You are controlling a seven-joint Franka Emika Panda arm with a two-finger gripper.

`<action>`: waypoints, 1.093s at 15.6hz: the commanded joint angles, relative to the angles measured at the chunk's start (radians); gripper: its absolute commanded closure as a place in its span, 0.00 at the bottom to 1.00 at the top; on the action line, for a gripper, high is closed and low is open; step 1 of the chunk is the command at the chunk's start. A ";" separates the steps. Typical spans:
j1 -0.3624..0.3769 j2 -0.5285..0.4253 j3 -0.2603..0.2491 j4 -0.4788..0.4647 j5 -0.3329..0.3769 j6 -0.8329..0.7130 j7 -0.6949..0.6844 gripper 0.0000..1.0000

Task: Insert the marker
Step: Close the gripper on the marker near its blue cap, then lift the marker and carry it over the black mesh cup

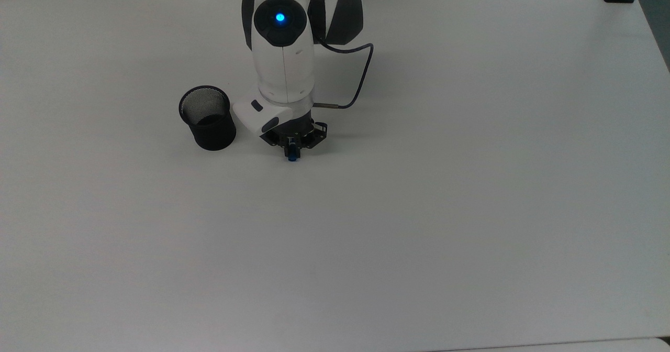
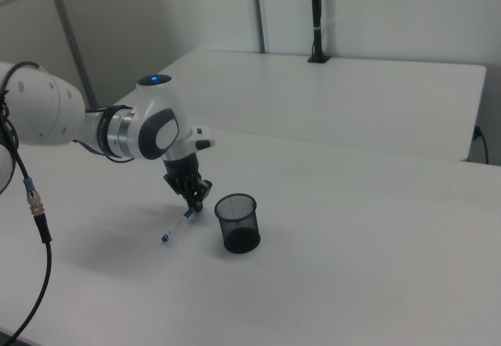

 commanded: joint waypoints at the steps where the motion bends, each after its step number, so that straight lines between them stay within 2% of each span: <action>1: -0.002 -0.114 0.029 -0.012 -0.017 -0.061 0.043 1.00; 6: -0.025 -0.301 0.043 -0.013 -0.016 -0.178 0.033 1.00; 11: -0.129 -0.422 0.041 -0.050 -0.005 -0.158 -0.049 1.00; 13: -0.173 -0.496 0.040 -0.125 -0.002 -0.081 -0.098 1.00; 15: -0.216 -0.568 0.038 -0.243 -0.002 0.063 -0.141 1.00; 17: -0.252 -0.584 0.035 -0.305 -0.001 0.209 -0.152 1.00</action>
